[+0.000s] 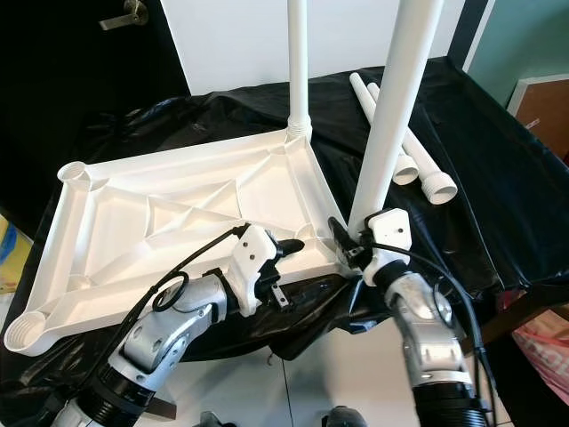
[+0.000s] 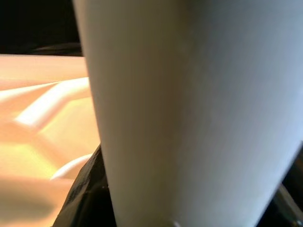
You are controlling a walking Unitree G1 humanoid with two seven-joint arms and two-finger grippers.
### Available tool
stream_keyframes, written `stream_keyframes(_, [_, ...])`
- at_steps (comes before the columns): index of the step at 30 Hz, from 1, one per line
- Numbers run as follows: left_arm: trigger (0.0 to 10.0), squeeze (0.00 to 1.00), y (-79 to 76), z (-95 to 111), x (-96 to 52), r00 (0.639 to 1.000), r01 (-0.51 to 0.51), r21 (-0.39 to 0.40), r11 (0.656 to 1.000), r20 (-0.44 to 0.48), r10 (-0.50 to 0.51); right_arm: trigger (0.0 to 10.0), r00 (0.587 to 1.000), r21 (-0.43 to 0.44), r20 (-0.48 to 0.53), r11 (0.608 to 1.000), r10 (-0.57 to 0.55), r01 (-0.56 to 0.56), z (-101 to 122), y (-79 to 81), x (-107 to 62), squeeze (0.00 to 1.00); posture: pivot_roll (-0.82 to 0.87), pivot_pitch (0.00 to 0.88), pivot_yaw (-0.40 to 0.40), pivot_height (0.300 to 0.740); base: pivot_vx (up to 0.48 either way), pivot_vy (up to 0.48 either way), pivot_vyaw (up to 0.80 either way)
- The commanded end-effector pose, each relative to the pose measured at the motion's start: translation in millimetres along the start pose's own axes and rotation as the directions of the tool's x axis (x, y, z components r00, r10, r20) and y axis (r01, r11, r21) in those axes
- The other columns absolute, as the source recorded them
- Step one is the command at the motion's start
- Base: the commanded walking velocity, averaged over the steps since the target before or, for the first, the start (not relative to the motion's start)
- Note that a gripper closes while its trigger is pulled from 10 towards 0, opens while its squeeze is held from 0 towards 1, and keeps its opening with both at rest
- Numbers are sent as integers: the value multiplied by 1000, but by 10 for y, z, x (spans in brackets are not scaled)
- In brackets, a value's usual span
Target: Building children table
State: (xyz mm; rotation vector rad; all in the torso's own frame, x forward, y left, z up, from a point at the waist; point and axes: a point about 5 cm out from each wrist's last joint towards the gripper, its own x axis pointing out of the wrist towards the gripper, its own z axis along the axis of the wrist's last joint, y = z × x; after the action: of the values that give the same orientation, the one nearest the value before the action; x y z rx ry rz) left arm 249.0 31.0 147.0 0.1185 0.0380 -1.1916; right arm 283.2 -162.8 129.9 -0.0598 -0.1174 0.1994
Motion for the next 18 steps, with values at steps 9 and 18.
stream_keyframes(9, [10000, 0, 44, 15, -36, 1000, -30, 23, 999, -5, 30, 10000, 926, 70, -187, 936, -327, 345, -309, 0, -146, 0, -133, 96, 47, 740, 0, 0, 0])
stream_keyframes(18, [10000, 0, 47, 54, 9, 1000, -3, 39, 999, 8, 2, 10000, 925, 101, -133, 924, -355, 369, -192, 189, -144, 0, -160, 72, 60, 740, 0, 0, 0])
